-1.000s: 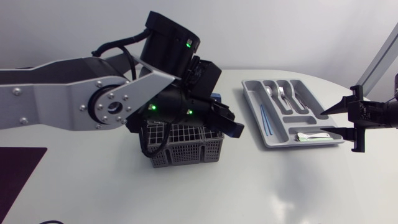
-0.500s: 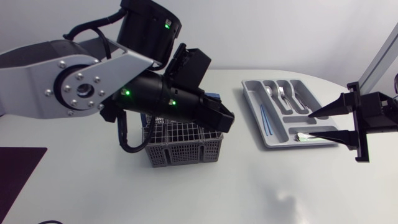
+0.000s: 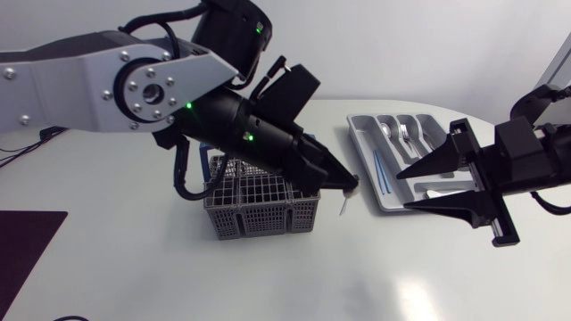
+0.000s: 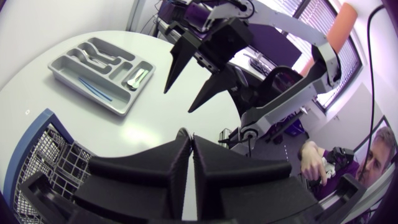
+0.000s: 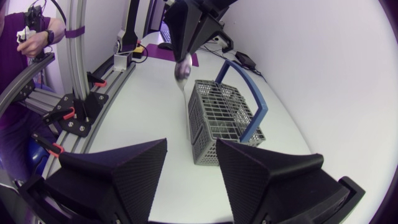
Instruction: Unload the cutlery basket into the drawer organizer.
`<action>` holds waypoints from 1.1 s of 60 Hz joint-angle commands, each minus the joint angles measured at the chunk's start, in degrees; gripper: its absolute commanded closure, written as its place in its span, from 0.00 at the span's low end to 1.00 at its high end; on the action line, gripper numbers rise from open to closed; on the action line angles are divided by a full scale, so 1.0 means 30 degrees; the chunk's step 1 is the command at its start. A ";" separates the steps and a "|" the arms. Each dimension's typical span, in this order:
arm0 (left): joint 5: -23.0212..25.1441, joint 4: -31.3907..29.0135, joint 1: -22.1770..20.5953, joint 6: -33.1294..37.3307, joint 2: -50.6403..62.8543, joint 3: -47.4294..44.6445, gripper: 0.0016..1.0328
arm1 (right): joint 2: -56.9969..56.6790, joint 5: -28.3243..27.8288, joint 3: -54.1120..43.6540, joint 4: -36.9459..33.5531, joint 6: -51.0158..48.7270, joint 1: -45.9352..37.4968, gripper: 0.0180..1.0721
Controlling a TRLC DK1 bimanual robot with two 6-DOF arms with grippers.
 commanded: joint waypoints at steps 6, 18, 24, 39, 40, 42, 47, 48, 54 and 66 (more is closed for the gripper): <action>0.0972 -0.0446 -0.0262 0.2174 0.0481 0.0896 0.91 | 0.0626 -0.0701 0.0024 -0.0174 0.0906 0.1433 0.50; 0.1558 -0.0710 -0.0321 0.2554 0.0745 0.1336 0.91 | 0.0948 -0.1023 -0.0357 0.0236 0.1170 0.2371 0.60; 0.1763 -0.0827 -0.0409 0.2672 0.0862 0.1394 0.91 | 0.0919 -0.1052 -0.0708 0.0441 0.1257 0.2781 0.60; 0.1910 -0.1149 -0.0672 0.2642 0.1331 0.1805 0.92 | 0.0655 -0.1111 -0.1177 0.1555 0.2166 0.3484 0.62; 0.1910 -0.1149 -0.0672 0.2642 0.1331 0.1834 0.92 | 0.0597 -0.1111 -0.1206 0.1643 0.2224 0.3543 0.63; 0.1910 -0.1149 -0.0702 0.2642 0.1360 0.1892 0.92 | 0.0480 -0.1111 -0.1294 0.1818 0.2283 0.3572 0.65; 0.1910 -0.1149 -0.0702 0.2613 0.1419 0.2010 0.92 | 0.0274 -0.1111 -0.1441 0.2082 0.2605 0.3836 0.66; 0.1910 -0.1149 -0.0702 0.2613 0.1419 0.2010 0.92 | 0.0274 -0.1111 -0.1470 0.2141 0.2634 0.3865 0.66; 0.1939 -0.1149 -0.0760 0.2584 0.1419 0.2098 0.92 | 0.0099 -0.1081 -0.1851 0.2902 0.3045 0.4070 0.73; 0.1939 -0.1149 -0.0790 0.2525 0.1565 0.2068 0.93 | -0.0106 -0.1081 -0.2173 0.3547 0.3338 0.4070 0.88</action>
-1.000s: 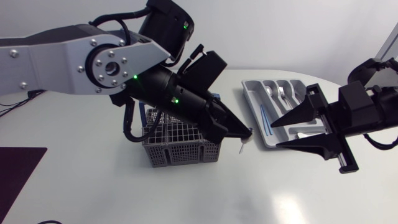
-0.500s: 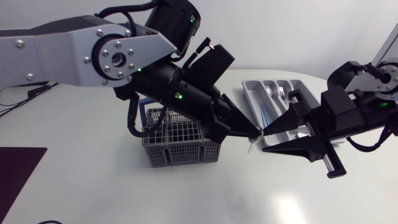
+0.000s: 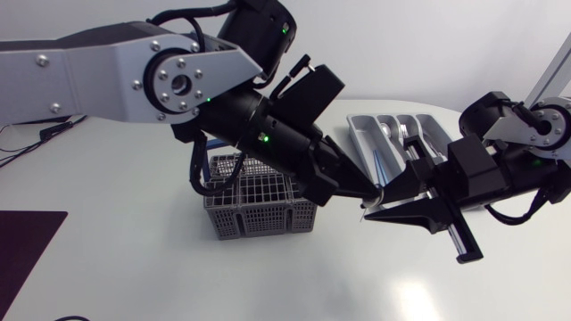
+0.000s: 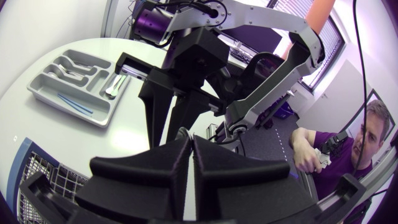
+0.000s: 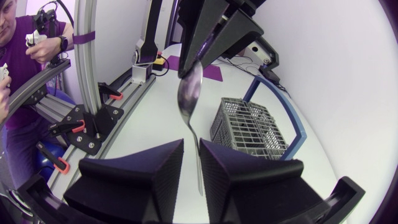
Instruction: Unload the cutlery basket into the drawer organizer.
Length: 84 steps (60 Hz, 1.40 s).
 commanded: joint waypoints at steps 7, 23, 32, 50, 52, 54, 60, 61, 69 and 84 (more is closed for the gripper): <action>0.0263 -0.0078 -0.0178 0.0252 0.0444 0.0538 0.93 | -0.0398 -0.0163 -0.0563 0.0269 0.0431 0.0085 0.95; 0.0292 -0.0020 0.0057 0.0164 0.0502 0.0597 0.83 | -0.0545 0.0071 -0.0680 0.0269 0.0460 -0.0150 0.95; 0.0292 -0.0020 0.0350 -0.0012 0.0385 0.0802 0.41 | -0.0809 0.0335 -0.0827 0.0269 0.0577 -0.0150 0.95; -0.2462 0.0039 0.2020 -0.0832 -0.1490 0.0802 0.04 | -0.0896 0.1536 -0.0534 0.1031 0.0665 -0.2699 0.95; -0.3311 0.0039 0.2283 -0.0832 -0.1754 0.0655 0.04 | -0.0721 0.1712 -0.0387 0.1119 0.0577 -0.3314 0.95; -0.4337 -0.0020 0.2459 -0.0920 -0.1871 0.0538 0.04 | -0.0662 0.1917 -0.0329 0.1412 0.0519 -0.3929 0.95; -0.6182 -0.0137 0.3133 -0.0744 -0.2779 -0.0399 0.04 | -0.0428 0.2825 -0.0358 0.3199 0.0841 -0.5628 0.95; -0.6534 -0.0166 0.3279 -0.0715 -0.2926 -0.0575 0.04 | -0.0369 0.3030 -0.0358 0.3550 0.0929 -0.5892 0.95; -0.8087 -0.0459 0.4158 -0.0305 -0.4010 -0.2011 0.04 | 0.0246 0.4964 -0.1120 0.7652 0.2247 -0.7210 0.95; -0.9434 -0.0693 0.5828 0.0486 -0.5885 -0.4472 0.04 | 0.1828 0.9095 -0.3874 1.5884 0.3624 -0.8148 0.95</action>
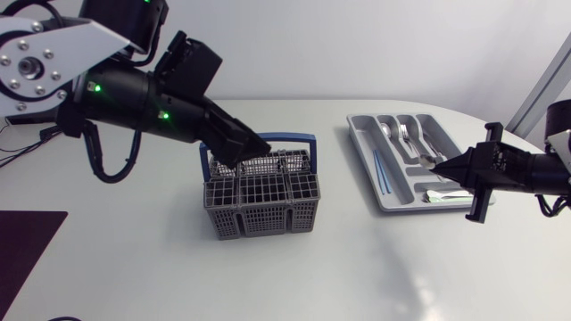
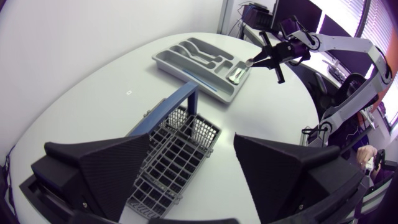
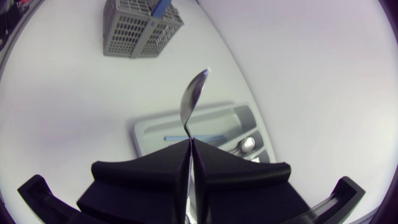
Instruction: Unload the cutlery basket into the drawer organizer.
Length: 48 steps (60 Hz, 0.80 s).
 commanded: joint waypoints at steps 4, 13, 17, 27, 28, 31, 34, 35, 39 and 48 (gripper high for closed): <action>-0.0247 -0.0235 0.1088 0.0589 -0.1019 -0.1363 0.04 | 0.1526 0.1969 -0.1633 0.3554 0.0608 -0.0419 0.95; -0.0276 -0.0323 0.1938 0.1087 -0.1723 -0.2037 0.04 | 0.2785 0.3931 -0.2248 0.6484 0.0344 -0.0565 0.95; -0.0306 -0.0381 0.2084 0.1204 -0.1928 -0.2212 0.04 | 0.3283 0.4547 -0.2248 0.7070 -0.0037 -0.0741 0.95; -0.0306 -0.0528 0.2641 0.1556 -0.2279 -0.2652 0.04 | 0.4807 0.6012 -0.2189 0.8505 -0.1209 -0.1386 0.95; -0.0306 -0.0528 0.2670 0.1614 -0.2279 -0.2681 0.04 | 0.4953 0.6129 -0.2160 0.8681 -0.1238 -0.1444 0.95; -0.0306 -0.0528 0.2758 0.1673 -0.2338 -0.2740 0.04 | 0.5364 0.6422 -0.2102 0.9033 -0.1326 -0.1591 0.95; -0.0306 -0.0557 0.2787 0.1761 -0.2367 -0.2828 0.04 | 0.5657 0.6773 -0.2102 0.9179 -0.1677 -0.1591 0.95; -0.0306 -0.0557 0.2817 0.1790 -0.2367 -0.2828 0.04 | 0.5744 0.6861 -0.2160 0.9296 -0.1736 -0.1591 0.95; -0.0306 -0.0557 0.2963 0.1937 -0.2367 -0.2886 0.04 | 0.5979 0.7271 -0.2277 0.9970 -0.1795 -0.1532 0.95; -0.0306 -0.0557 0.3168 0.2054 -0.2367 -0.2886 0.04 | 0.6301 0.8297 -0.2541 1.0703 -0.2058 -0.0975 0.95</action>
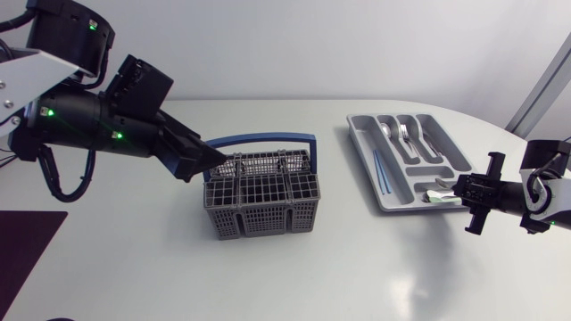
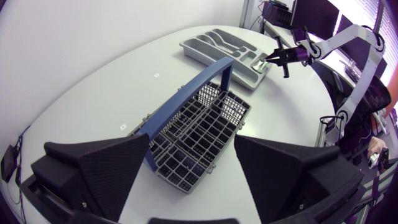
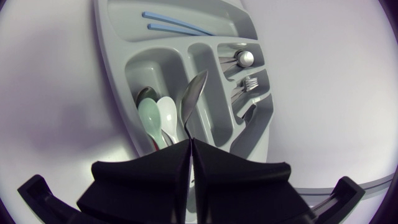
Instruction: Unload the cutlery basket into the drawer organizer.
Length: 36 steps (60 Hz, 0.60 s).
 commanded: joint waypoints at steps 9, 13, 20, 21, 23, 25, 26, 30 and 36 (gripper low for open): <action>-0.0051 -0.0223 0.0415 0.0671 -0.0211 -0.0482 0.04 | 0.1022 0.1497 -0.0999 0.1916 -0.0543 0.1068 0.94; -0.0051 -0.0310 0.0532 0.0729 -0.0211 -0.0424 0.04 | 0.1256 0.1878 -0.1350 0.2736 -0.0777 0.1303 0.87; -0.0080 -0.0457 0.0562 0.0876 -0.0240 -0.0394 0.04 | 0.1491 0.2171 -0.1673 0.3351 -0.0806 0.1537 0.71; -0.0109 -0.0457 0.0562 0.0876 -0.0240 -0.0394 0.04 | 0.1520 0.2171 -0.1673 0.3351 -0.0806 0.1537 0.69; -0.0109 -0.0457 0.0562 0.0905 -0.0240 -0.0394 0.04 | 0.1549 0.2259 -0.1702 0.3351 -0.0806 0.1566 0.64; -0.0139 -0.0516 0.0562 0.0905 -0.0240 -0.0424 0.04 | 0.1549 0.2347 -0.1790 0.3381 -0.0806 0.1596 0.56; -0.0139 -0.0516 0.0562 0.0905 -0.0240 -0.0424 0.04 | 0.1549 0.2376 -0.1848 0.3381 -0.0806 0.1596 0.53; -0.0168 -0.0603 0.0562 0.0934 -0.0269 -0.0394 0.04 | 0.1315 0.2376 -0.2112 0.3439 -0.0924 0.1596 0.43; -0.0373 -0.0633 0.0562 0.1022 -0.0357 -0.0365 0.04 | 0.0641 0.2376 -0.2464 0.3410 -0.1041 0.1596 0.37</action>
